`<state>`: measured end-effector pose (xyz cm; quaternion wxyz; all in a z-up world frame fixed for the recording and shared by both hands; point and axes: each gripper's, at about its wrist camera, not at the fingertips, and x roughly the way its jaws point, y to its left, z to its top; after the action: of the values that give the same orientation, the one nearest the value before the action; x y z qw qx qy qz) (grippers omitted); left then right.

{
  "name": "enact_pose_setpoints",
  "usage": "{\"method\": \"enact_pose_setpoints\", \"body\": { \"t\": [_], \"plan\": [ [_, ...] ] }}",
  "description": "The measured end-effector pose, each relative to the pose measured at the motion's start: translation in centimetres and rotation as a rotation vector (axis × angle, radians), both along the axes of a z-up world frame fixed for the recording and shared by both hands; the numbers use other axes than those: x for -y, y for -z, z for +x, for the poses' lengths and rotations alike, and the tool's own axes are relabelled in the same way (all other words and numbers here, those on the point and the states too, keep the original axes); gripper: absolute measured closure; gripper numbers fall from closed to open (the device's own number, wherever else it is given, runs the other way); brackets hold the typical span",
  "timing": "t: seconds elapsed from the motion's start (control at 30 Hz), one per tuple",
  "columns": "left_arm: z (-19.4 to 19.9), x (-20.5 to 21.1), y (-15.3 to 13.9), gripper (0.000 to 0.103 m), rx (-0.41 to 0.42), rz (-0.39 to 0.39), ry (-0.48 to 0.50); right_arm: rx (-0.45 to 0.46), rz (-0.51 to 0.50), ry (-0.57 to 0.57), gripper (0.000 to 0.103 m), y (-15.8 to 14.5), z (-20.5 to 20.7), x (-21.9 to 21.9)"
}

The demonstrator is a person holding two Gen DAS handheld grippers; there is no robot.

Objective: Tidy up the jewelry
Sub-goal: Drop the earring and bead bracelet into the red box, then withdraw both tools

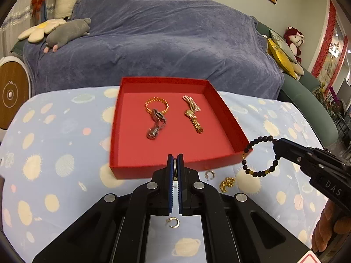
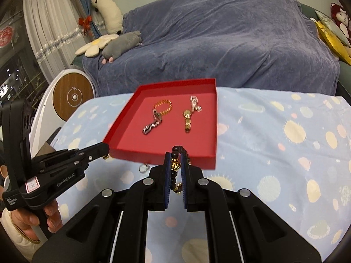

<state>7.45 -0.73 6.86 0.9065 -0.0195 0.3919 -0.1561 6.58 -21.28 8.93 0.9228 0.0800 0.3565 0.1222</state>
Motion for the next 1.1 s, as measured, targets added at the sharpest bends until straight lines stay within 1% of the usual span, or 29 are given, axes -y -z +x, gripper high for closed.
{"method": "enact_pose_setpoints", "body": {
  "t": [0.07, 0.13, 0.2, 0.3, 0.43, 0.57, 0.67, 0.77, 0.87, 0.9, 0.93, 1.0, 1.03, 1.1],
  "plan": [
    [1.4, -0.6, -1.1, 0.102, 0.018, -0.008, -0.014, 0.019, 0.017, 0.008, 0.095, -0.9, 1.5, -0.2],
    [2.8, -1.0, -1.8, 0.102, 0.037, -0.002, -0.03, 0.017, 0.055, 0.007, 0.095, -1.5, 3.0, -0.3],
    [4.3, -0.9, -1.8, 0.102, 0.04, 0.002, -0.038, 0.016, 0.062, 0.006, 0.095, -1.6, 4.2, -0.7],
    [6.3, -0.7, -0.5, 0.102, 0.013, -0.004, -0.044, -0.013, 0.046, 0.016, 0.095, -0.1, 6.2, -1.2],
    [7.5, -0.1, 2.0, 0.101, -0.015, 0.027, -0.039, -0.083, 0.07, 0.03, 0.095, 2.6, 8.2, -1.2],
    [8.1, 0.2, 3.9, 0.101, -0.038, 0.058, -0.039, -0.108, 0.0, 0.036, 0.095, 4.4, 8.7, -1.5],
    [8.5, 0.2, 4.8, 0.101, -0.065, 0.061, -0.039, -0.136, 0.004, 0.057, 0.094, 5.3, 9.0, -1.0],
    [8.9, 0.0, 5.3, 0.101, -0.075, 0.062, -0.045, -0.131, -0.013, 0.071, 0.094, 5.5, 8.8, -0.9],
    [9.2, -0.3, 5.4, 0.093, -0.075, 0.055, -0.067, -0.122, -0.028, 0.079, 0.092, 5.3, 8.6, -0.8],
    [9.3, -0.6, 5.3, 0.086, -0.075, 0.046, -0.077, -0.116, -0.028, 0.083, 0.092, 5.1, 8.5, -0.7],
    [9.3, -1.0, 5.1, 0.073, -0.073, 0.034, -0.093, -0.108, -0.029, 0.088, 0.092, 4.9, 8.3, -0.6],
    [9.0, -1.8, 4.4, 0.062, -0.056, 0.002, -0.12, -0.085, -0.027, 0.092, 0.092, 4.1, 7.9, -0.4],
    [8.7, -2.4, 3.9, 0.058, -0.042, -0.012, -0.129, -0.075, -0.023, 0.094, 0.091, 3.7, 7.8, -0.2],
    [8.1, -3.3, 3.0, 0.055, -0.02, -0.017, -0.145, -0.056, -0.01, 0.096, 0.086, 2.9, 7.3, 0.0]
  ]
}}
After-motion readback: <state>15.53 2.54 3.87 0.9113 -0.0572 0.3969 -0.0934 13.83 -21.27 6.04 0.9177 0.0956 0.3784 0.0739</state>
